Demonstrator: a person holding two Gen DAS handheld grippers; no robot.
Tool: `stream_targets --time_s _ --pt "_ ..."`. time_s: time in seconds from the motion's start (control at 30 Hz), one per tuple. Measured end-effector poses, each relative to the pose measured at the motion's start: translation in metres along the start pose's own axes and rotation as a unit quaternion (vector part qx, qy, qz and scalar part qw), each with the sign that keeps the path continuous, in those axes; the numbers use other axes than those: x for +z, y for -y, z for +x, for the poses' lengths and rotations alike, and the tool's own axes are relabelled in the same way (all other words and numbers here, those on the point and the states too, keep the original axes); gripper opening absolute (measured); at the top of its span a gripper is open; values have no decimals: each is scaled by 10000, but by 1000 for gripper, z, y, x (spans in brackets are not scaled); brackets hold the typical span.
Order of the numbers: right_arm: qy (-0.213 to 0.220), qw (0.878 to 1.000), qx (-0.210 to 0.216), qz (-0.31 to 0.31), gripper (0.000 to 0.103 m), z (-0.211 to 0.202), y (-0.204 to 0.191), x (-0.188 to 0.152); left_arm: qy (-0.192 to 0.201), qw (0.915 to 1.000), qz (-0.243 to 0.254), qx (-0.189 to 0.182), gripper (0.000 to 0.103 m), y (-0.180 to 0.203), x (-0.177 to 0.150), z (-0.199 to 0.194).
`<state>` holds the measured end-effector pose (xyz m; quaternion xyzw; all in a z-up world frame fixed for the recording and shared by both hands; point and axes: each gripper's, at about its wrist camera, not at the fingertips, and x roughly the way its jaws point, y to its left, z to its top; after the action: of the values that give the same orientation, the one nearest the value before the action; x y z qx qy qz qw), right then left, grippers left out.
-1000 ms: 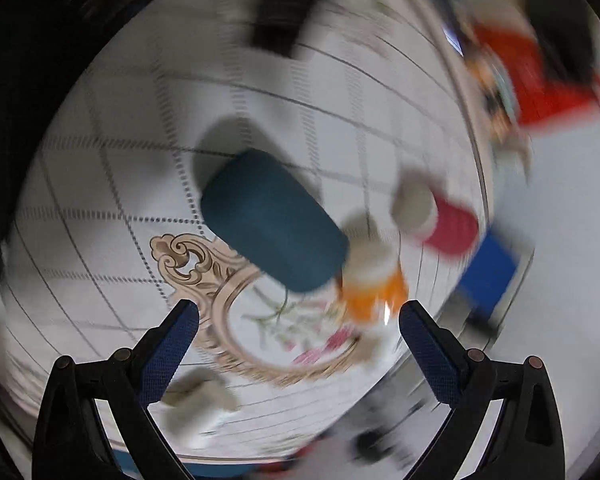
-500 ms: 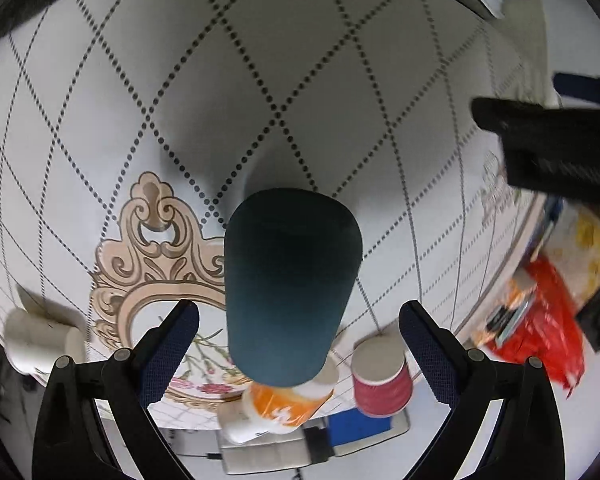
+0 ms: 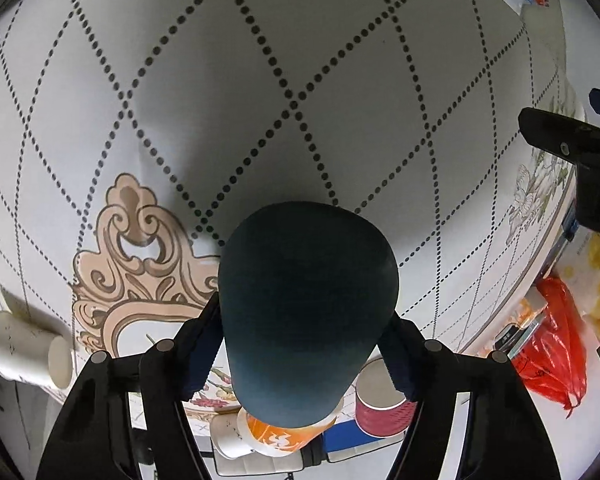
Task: Flip cup upside down
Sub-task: 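Lift the green cup with the right tool and rotate it opening-down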
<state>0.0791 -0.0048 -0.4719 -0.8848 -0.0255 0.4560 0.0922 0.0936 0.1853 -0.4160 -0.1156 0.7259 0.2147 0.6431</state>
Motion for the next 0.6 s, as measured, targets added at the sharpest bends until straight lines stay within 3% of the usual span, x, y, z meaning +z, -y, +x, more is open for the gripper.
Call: stream_targets --time_s 0.13,0.37,0.53,0.6 --pt "21 9997 67 231 72 2 9 1 33 10000 48 13 98 6 3 -6" --pt "-22 9880 624 1409 72 -3 23 -2 118 9998 141 50 98 15 10 -17" --pt "-66 9638 1203 2377 72 -3 38 -13 204 9995 244 73 98 19 13 -29" --pt "-70 9458 1495 2881 72 -3 43 -18 256 9992 307 89 98 24 16 -36"
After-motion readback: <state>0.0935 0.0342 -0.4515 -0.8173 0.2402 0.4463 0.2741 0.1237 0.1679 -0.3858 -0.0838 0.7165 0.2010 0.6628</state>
